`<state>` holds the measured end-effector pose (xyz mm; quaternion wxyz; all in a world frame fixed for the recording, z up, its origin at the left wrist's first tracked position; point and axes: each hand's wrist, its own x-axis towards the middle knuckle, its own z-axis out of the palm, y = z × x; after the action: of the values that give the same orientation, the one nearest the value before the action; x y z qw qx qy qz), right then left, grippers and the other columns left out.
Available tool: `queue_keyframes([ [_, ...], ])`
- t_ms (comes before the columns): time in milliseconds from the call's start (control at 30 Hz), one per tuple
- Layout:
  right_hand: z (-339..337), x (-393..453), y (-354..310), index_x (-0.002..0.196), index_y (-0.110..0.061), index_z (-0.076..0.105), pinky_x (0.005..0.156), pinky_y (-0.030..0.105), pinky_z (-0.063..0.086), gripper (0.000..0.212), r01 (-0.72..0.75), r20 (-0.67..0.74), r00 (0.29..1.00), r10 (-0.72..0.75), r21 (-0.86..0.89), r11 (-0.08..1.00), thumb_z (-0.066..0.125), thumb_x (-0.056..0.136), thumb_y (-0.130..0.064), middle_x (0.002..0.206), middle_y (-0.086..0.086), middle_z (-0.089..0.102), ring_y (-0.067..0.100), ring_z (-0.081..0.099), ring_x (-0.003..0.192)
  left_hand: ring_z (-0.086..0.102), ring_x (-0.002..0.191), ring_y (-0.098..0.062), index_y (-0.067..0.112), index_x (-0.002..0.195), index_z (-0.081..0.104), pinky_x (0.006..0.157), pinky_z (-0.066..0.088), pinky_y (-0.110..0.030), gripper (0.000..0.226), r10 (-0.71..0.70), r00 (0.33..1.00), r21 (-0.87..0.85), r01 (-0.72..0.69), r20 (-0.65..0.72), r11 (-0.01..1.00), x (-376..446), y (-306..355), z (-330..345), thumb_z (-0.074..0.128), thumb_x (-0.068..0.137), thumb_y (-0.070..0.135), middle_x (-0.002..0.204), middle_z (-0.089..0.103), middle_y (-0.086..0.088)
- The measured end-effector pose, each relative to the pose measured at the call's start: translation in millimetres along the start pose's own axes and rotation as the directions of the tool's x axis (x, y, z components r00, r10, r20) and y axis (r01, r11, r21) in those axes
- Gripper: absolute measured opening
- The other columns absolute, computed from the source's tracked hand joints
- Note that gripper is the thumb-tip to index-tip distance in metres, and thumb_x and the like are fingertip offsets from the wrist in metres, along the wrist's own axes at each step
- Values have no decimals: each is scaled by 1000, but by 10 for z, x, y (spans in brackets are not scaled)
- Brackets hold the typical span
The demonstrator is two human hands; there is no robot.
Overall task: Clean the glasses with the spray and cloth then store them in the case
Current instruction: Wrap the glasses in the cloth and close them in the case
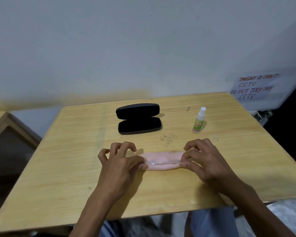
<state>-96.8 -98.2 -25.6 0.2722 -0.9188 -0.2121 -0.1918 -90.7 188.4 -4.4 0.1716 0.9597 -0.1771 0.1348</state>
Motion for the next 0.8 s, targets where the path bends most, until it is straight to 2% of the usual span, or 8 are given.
queue_keyframes([
  [100, 43, 267, -97, 90, -26, 73, 78, 39, 47, 28, 1, -6, 1000, -1, 8, 1000, 59, 88, -49, 106, -9, 60, 13, 48, 95, 41, 104, -13, 45, 87, 73, 88, 16, -37, 34, -17, 996, 22, 18, -82, 1000, 132, -165, -95, 45, 84, 64, 103, 49, 18],
  [267, 171, 869, -118, 95, -23, 73, 78, 36, 45, 14, 5, -44, 999, -4, 11, 1000, 72, 89, -35, 108, -8, 58, 14, 46, 96, 40, 98, -14, 42, 86, 75, 84, 12, -32, 25, -49, 985, 69, 61, -165, 996, 567, -456, -227, 55, 85, 59, 92, 43, 15],
  [433, 402, 1299, 43, 94, -24, 73, 81, 39, 47, 16, -20, -13, 1000, 20, 23, 1000, 70, 89, -38, 108, -13, 54, 8, 40, 96, 40, 100, -16, 41, 91, 76, 82, 14, -34, 19, -110, 987, 55, 117, -119, 992, 906, -682, -160, 61, 86, 52, 93, 45, 13],
  [600, 527, 1411, 154, 93, -25, 74, 81, 43, 49, 17, -66, 60, 996, 64, 33, 997, 71, 88, -41, 107, -12, 56, 10, 44, 98, 40, 101, -14, 41, 94, 77, 82, 12, -32, 20, -142, 989, 5, 142, -52, 990, 1029, -765, -35, 62, 86, 52, 93, 46, 13],
  [800, 528, 1414, 192, 93, -28, 76, 79, 34, 45, 16, -133, 111, 986, 127, 47, 990, 72, 88, -42, 103, -17, 51, 7, 41, 99, 38, 99, -12, 43, 93, 77, 78, 10, -30, 21, -158, 987, -31, 158, 8, 987, 1080, -786, -14, 62, 84, 56, 92, 50, 12],
])
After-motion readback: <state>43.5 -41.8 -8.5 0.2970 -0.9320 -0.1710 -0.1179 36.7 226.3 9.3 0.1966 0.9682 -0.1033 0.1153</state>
